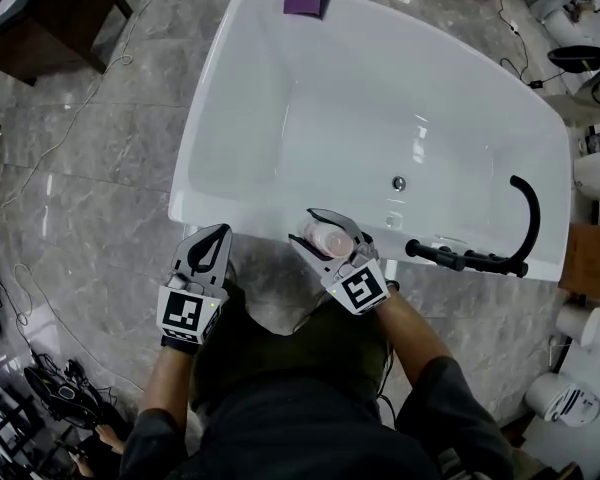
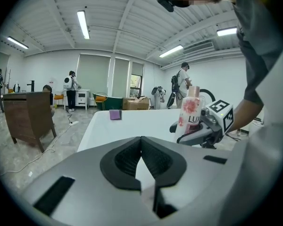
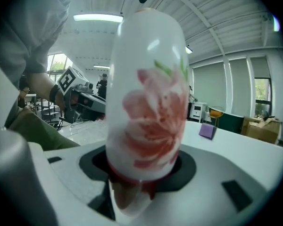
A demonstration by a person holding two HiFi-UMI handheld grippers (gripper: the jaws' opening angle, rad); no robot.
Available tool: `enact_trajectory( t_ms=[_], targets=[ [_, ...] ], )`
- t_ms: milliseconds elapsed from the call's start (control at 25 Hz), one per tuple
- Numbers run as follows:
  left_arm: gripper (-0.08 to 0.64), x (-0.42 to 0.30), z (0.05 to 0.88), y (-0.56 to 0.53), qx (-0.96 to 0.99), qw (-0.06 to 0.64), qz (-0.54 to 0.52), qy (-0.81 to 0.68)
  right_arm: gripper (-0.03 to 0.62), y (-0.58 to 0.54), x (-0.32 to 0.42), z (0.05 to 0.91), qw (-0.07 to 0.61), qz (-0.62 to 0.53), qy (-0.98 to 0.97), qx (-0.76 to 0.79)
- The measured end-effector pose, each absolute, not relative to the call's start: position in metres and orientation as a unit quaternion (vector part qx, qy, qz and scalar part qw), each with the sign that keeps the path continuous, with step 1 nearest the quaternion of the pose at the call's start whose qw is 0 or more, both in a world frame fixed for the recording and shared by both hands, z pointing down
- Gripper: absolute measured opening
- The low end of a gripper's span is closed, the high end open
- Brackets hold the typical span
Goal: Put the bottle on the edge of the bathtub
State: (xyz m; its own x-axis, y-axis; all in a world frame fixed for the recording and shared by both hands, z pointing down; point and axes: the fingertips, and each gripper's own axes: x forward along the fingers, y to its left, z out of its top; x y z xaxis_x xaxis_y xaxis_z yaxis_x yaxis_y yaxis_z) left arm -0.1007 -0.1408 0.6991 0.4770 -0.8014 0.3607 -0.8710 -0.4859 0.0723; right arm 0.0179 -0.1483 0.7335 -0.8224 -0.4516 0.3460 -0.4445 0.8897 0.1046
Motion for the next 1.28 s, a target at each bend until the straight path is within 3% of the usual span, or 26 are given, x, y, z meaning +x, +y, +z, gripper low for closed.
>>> enact_trajectory(
  t_ms=[1280],
  targets=[
    [0.002,-0.106,0.739,-0.138,0.839,0.150,0.169,-0.495,0.222,-0.148,0.012,0.759,0.184,-0.023,-0.971,0.153]
  ],
)
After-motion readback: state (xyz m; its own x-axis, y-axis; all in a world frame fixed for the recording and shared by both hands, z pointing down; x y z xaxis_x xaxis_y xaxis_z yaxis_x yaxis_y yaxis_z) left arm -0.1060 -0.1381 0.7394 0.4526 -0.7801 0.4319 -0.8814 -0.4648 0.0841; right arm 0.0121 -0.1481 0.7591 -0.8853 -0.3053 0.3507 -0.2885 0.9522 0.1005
